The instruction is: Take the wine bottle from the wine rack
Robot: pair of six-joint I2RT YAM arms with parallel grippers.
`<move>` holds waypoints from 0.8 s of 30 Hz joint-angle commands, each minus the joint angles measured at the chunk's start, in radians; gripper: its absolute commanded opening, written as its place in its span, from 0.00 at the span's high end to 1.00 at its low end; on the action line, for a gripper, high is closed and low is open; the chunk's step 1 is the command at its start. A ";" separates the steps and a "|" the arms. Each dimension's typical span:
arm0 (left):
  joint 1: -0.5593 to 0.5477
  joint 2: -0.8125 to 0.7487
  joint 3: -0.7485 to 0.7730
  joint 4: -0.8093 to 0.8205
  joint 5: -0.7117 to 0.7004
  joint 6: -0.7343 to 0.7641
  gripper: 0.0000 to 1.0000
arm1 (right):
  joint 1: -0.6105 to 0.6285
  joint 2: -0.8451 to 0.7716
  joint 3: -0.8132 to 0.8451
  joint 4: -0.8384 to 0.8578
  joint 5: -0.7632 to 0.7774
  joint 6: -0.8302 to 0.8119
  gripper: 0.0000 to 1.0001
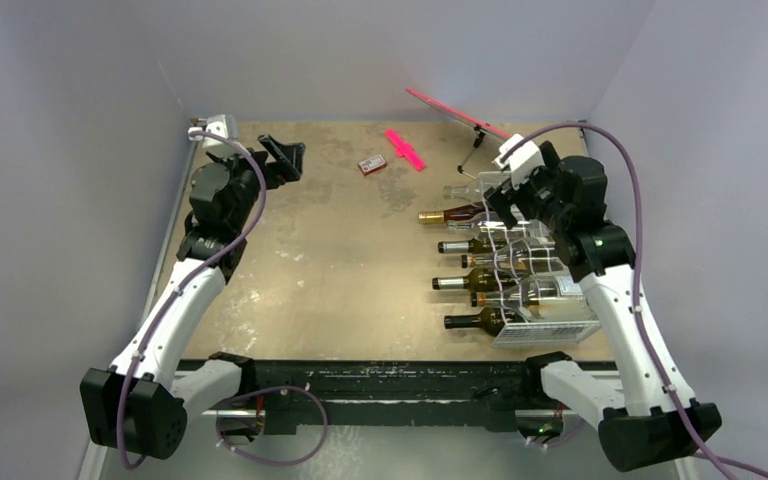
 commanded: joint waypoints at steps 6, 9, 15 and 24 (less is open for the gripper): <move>-0.016 0.067 0.012 0.043 0.031 -0.028 0.10 | 0.038 0.196 0.115 0.048 -0.168 -0.206 0.15; -0.019 0.082 0.013 0.038 0.025 -0.030 0.10 | 0.068 0.293 0.183 -0.041 -0.135 -0.267 0.19; -0.022 0.082 0.006 0.045 0.026 -0.036 0.10 | 0.126 0.406 0.257 -0.104 -0.059 -0.331 0.21; -0.060 0.079 -0.003 0.031 -0.026 -0.013 0.10 | 0.186 0.507 0.323 -0.117 0.027 -0.350 0.27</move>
